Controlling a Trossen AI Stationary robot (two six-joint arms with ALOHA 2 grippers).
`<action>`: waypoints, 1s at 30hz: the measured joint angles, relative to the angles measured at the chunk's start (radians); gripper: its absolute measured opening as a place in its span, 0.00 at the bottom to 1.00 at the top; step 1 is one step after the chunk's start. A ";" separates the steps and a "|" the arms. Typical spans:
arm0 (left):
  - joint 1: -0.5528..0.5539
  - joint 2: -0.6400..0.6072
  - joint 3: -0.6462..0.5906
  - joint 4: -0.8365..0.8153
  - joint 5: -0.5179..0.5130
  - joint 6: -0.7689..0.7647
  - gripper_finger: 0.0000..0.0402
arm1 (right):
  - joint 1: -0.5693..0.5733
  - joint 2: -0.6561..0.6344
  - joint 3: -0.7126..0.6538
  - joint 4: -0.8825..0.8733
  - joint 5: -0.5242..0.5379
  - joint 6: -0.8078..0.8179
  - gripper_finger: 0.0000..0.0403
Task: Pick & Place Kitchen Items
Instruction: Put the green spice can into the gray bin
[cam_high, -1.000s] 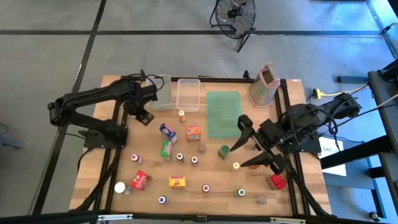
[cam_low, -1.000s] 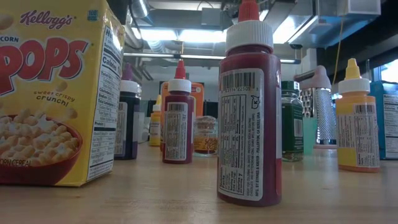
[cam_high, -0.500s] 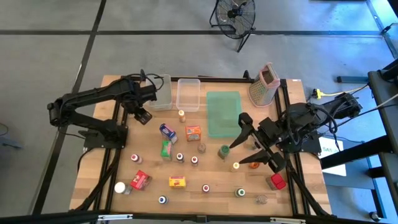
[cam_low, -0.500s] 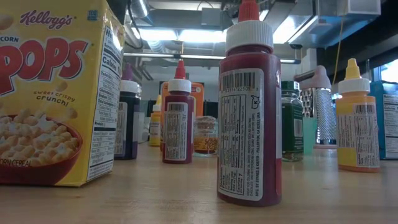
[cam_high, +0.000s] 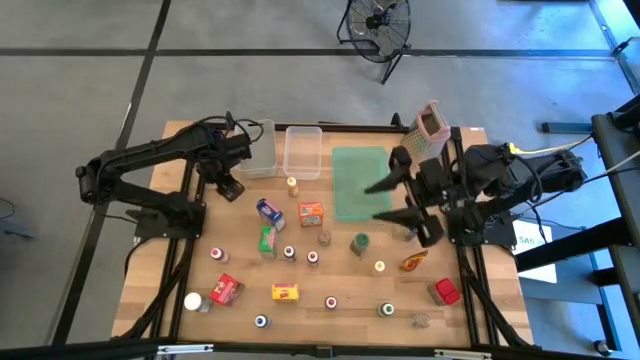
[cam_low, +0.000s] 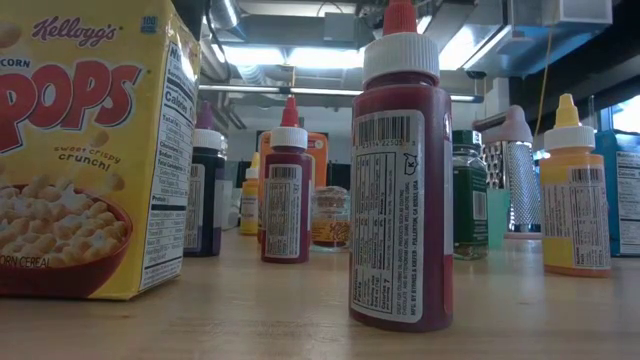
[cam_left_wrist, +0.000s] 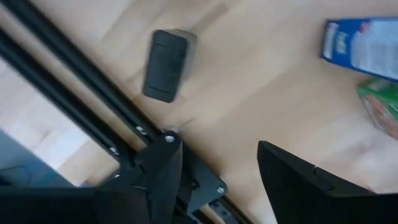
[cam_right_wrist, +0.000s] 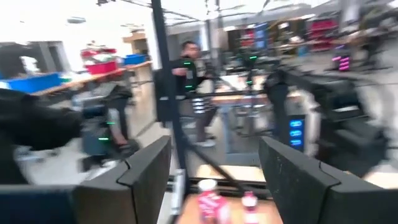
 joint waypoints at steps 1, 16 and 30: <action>0.003 0.000 0.000 0.000 0.007 0.014 0.54 | -0.016 0.000 0.000 0.001 0.021 -0.022 0.61; 0.009 0.000 0.000 -0.008 0.020 0.125 0.79 | -0.108 0.000 0.000 -0.159 0.018 0.009 0.61; 0.134 0.004 -0.175 0.174 -0.030 0.344 0.79 | -0.110 0.000 0.000 -0.177 0.003 0.007 0.61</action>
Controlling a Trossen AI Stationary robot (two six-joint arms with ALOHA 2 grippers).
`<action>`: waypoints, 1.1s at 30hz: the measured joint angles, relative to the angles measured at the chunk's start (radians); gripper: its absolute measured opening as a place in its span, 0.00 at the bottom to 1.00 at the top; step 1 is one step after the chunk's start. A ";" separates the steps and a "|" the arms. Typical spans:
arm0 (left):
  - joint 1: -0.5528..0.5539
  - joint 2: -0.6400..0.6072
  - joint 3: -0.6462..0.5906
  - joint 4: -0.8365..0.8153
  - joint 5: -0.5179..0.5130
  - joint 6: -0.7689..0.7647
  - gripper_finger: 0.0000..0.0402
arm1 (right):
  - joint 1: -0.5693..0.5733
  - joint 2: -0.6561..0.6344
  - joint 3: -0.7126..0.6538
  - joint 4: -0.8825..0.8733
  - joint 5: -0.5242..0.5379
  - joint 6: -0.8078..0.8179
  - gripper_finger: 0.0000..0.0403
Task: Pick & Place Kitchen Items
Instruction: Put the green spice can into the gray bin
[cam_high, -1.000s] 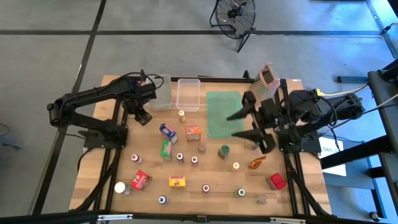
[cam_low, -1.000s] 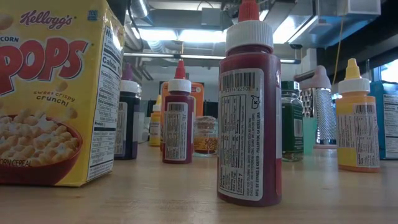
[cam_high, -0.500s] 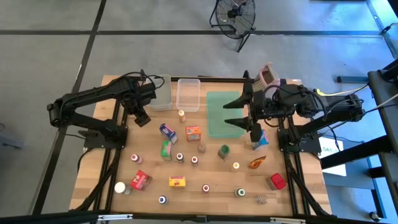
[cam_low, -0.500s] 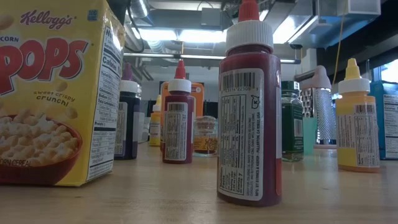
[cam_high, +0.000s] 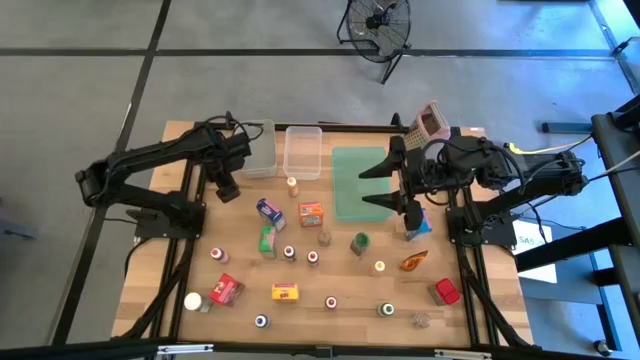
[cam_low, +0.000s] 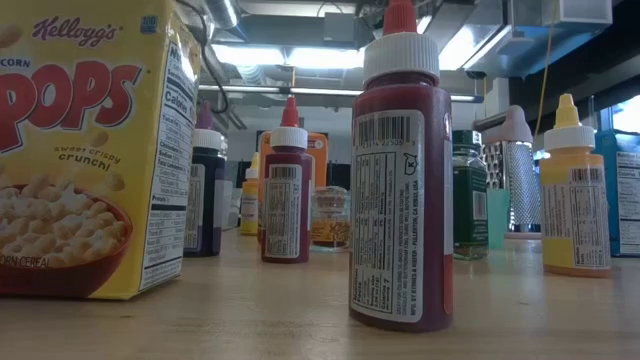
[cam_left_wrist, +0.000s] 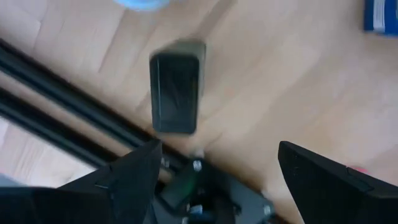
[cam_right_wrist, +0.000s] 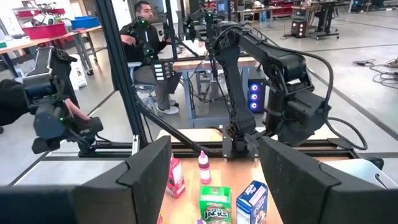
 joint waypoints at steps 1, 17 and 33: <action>0.010 0.000 -0.008 0.022 0.000 0.010 0.79 | 0.000 0.000 0.000 -0.001 0.000 0.000 0.61; 0.175 0.066 -0.020 0.096 0.028 0.150 0.79 | -0.027 0.000 0.000 -0.046 -0.002 -0.027 0.61; 0.175 0.191 -0.020 0.129 0.053 0.089 0.79 | -0.028 0.000 0.000 -0.084 -0.009 -0.018 0.61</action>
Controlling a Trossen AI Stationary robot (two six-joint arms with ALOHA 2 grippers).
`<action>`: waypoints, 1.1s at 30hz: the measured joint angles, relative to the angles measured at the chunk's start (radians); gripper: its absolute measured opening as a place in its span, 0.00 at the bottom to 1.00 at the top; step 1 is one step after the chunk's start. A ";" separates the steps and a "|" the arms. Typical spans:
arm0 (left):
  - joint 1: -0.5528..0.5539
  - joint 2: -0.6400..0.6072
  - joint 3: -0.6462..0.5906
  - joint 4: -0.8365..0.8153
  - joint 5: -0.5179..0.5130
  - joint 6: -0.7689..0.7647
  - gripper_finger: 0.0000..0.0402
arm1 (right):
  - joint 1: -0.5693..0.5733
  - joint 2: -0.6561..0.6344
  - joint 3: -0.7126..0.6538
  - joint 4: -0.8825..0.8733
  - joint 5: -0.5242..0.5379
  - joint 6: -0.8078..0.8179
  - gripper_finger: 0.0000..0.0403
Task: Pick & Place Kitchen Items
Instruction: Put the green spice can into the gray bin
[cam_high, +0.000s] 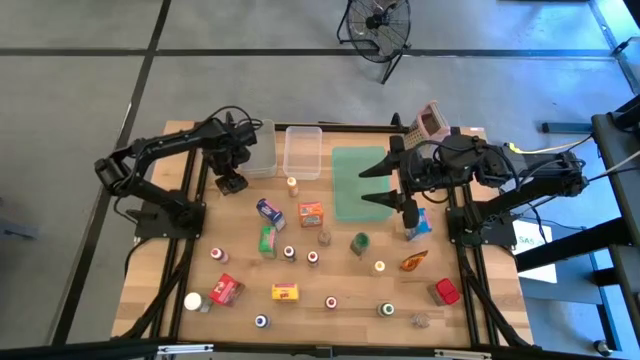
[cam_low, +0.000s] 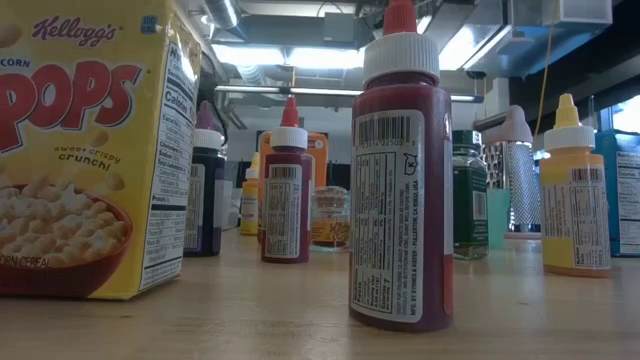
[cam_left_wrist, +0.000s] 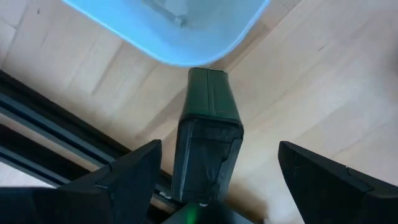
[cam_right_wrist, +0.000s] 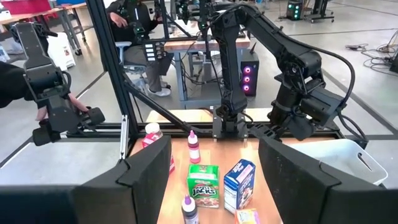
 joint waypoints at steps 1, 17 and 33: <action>0.000 0.003 0.000 -0.001 0.000 0.001 0.79 | 0.000 0.000 0.000 0.000 -0.001 0.004 0.61; -0.001 0.005 -0.020 0.037 -0.042 0.033 0.79 | 0.000 0.000 0.000 0.004 -0.002 0.021 0.61; -0.034 -0.002 -0.130 0.116 -0.034 0.011 0.79 | -0.006 0.000 0.000 0.009 0.002 0.021 0.61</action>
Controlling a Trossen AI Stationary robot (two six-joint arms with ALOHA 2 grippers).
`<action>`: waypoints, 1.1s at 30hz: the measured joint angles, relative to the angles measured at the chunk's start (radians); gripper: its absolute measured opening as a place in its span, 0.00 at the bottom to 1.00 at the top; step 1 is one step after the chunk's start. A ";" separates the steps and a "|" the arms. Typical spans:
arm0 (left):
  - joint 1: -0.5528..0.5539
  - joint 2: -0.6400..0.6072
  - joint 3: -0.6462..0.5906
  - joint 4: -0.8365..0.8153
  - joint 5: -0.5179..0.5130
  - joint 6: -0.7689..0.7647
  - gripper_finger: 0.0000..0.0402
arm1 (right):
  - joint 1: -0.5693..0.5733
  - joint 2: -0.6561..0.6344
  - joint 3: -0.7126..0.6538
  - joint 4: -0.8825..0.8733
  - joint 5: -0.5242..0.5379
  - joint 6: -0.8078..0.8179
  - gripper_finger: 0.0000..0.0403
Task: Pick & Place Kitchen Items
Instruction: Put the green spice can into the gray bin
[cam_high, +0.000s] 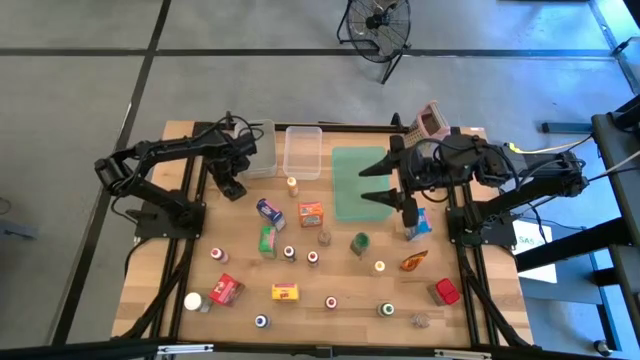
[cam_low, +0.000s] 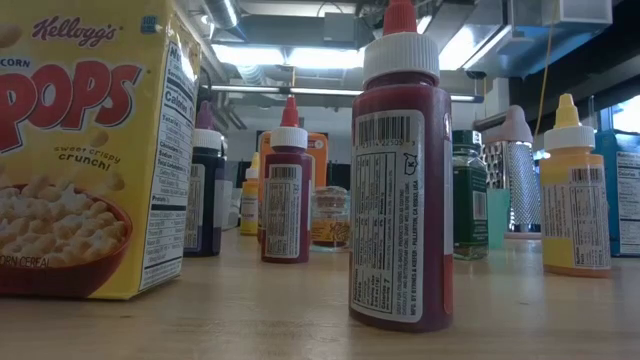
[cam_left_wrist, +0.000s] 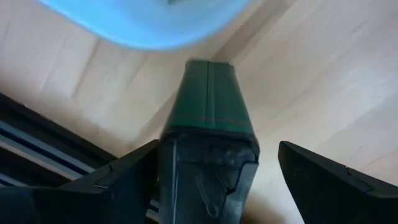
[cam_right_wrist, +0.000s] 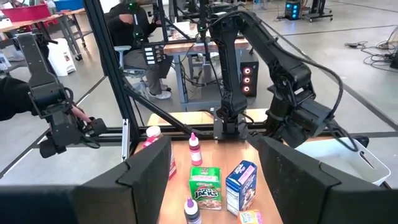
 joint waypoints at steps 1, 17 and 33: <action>0.000 0.000 0.000 0.001 -0.001 -0.001 0.79 | 0.000 0.000 0.000 0.000 0.000 0.000 0.61; 0.000 0.000 0.000 -0.028 0.001 -0.002 0.58 | 0.000 0.000 0.000 0.012 0.001 0.000 0.61; 0.000 -0.040 0.000 -0.100 0.015 -0.017 0.31 | 0.000 0.000 0.000 0.018 0.003 0.000 0.61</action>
